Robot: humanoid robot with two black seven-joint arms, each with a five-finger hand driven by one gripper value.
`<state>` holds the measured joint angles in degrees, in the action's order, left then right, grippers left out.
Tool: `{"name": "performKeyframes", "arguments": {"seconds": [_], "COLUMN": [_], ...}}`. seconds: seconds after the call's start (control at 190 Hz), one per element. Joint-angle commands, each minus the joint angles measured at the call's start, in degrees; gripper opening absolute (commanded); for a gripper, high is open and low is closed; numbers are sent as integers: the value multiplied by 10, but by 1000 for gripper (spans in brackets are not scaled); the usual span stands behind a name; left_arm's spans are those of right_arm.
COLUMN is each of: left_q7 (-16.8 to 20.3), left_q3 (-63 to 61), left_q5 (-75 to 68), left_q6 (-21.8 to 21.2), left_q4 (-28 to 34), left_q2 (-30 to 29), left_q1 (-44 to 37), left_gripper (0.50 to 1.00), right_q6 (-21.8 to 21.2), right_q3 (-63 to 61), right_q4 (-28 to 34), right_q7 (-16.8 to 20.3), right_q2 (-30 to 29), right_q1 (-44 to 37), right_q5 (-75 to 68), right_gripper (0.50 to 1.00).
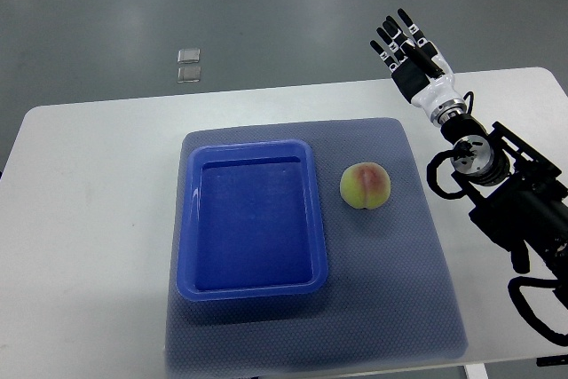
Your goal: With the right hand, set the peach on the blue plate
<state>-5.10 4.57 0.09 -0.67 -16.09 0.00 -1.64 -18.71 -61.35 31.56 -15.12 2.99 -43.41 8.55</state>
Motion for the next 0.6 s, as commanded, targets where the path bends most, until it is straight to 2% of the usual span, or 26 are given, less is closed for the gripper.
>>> {"name": "performKeyframes", "arguments": {"seconds": [0.0, 0.415, 0.594], "left_q7": [0, 0, 0], "left_q3": [0, 3, 2], "left_q5": [0, 0, 0], "left_q6": [1, -1, 0], "left_q4": [-1, -1, -2], "left_q2": [0, 0, 0], "left_q1": [0, 0, 0], "left_gripper": [1000, 1000, 1000], "right_q6": [0, -2, -4], "right_q3": [1, 3, 61], "right_q4": [0, 0, 12], "right_q7": [0, 0, 1], "right_q2": [-1, 0, 23], "right_q1": [2, -2, -13], "right_q5": [1, 5, 29], "right_gripper": [932, 932, 932]}}
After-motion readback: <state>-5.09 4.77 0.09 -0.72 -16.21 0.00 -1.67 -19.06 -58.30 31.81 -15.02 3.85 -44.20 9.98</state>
